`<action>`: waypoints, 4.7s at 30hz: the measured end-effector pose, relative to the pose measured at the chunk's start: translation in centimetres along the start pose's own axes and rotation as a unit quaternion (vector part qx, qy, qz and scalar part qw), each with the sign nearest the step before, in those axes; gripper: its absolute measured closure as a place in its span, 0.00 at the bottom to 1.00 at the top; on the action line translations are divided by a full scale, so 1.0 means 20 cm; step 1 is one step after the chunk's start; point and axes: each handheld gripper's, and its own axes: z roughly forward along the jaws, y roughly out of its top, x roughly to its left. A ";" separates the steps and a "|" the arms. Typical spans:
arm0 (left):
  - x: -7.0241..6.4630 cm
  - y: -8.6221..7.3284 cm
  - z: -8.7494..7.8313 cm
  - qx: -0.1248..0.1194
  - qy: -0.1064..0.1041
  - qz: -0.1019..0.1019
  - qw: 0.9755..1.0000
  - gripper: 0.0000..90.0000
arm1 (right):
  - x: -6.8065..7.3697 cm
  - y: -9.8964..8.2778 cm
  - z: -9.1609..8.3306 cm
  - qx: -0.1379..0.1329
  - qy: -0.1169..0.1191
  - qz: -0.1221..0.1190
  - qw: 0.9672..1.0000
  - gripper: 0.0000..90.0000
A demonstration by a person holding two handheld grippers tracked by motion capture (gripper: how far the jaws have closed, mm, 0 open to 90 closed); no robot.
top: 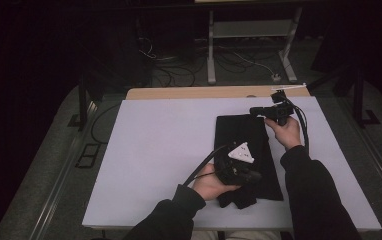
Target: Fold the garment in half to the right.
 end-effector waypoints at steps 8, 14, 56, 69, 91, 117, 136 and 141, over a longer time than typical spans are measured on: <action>0.02 -0.01 0.07 0.005 -0.004 -0.005 1.000 0.96 | -0.05 -0.02 0.00 0.003 -0.008 0.015 1.000 0.93; 0.04 -0.01 0.11 0.006 -0.006 -0.015 1.000 0.96 | -0.09 -0.05 0.03 0.004 -0.012 0.029 0.999 0.93; 0.04 0.11 0.36 0.043 -0.014 -0.010 0.999 0.97 | -0.16 -0.19 -0.23 -0.049 -0.002 0.048 0.998 0.14; 0.03 0.15 0.49 0.085 -0.009 0.008 0.996 0.97 | -0.14 -0.26 -0.35 -0.051 0.014 0.032 0.998 0.09; 0.02 0.19 0.33 0.028 -0.063 -0.024 0.997 0.54 | -0.08 -0.37 -0.40 -0.020 -0.003 -0.011 1.000 0.01; 0.05 0.15 0.18 0.021 -0.041 -0.010 0.999 0.00 | 0.00 -0.43 -0.53 -0.029 -0.009 -0.044 0.999 0.00; 0.12 0.04 -0.03 0.013 0.019 -0.016 1.000 0.00 | 0.02 -0.50 -0.62 -0.033 -0.012 -0.054 0.998 0.00; 0.15 -0.01 -0.08 0.007 0.028 -0.026 0.999 0.00 | 0.02 -0.52 -0.63 -0.031 -0.013 -0.056 0.998 0.00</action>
